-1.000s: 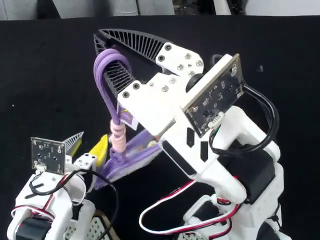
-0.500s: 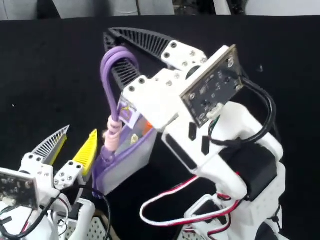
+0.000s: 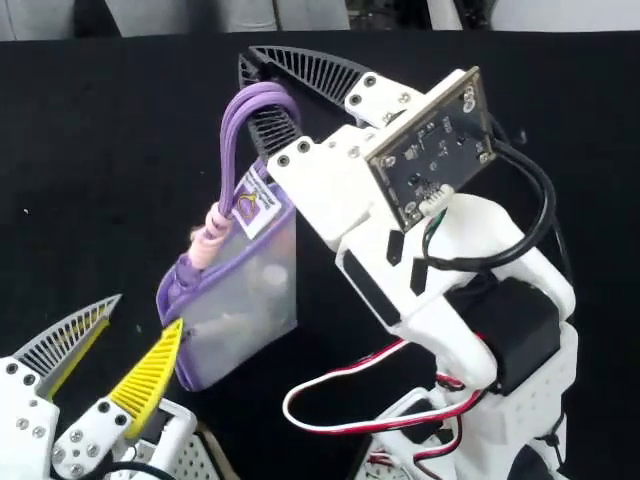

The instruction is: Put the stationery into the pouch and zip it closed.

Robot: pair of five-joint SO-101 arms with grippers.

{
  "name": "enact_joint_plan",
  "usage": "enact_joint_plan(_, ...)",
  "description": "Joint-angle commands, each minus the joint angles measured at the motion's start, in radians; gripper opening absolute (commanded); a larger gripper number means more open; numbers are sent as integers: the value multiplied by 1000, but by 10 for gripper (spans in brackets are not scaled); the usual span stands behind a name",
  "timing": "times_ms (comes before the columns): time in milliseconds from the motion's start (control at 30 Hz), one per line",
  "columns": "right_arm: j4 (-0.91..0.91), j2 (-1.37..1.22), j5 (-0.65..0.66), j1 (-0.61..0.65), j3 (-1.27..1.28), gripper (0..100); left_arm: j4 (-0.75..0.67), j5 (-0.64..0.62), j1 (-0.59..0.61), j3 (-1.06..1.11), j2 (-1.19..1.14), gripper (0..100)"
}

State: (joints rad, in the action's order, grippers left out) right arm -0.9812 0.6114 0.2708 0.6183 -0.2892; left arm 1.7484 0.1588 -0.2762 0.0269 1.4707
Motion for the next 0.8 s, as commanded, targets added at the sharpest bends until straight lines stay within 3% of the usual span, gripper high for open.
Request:
enact_joint_plan(0,-5,35,2,-14,-16,11,11,109,-39,16,-40,198)
enact_joint_plan(200,-5,99,2,-14,-7,11,9,265,-39,243,-40,196)
enact_joint_plan(500,-5,87,2,-14,-7,11,9,272,-44,311,-38,195)
enact_joint_plan(767,-5,88,2,-14,-7,11,-54,172,-297,529,-38,195)
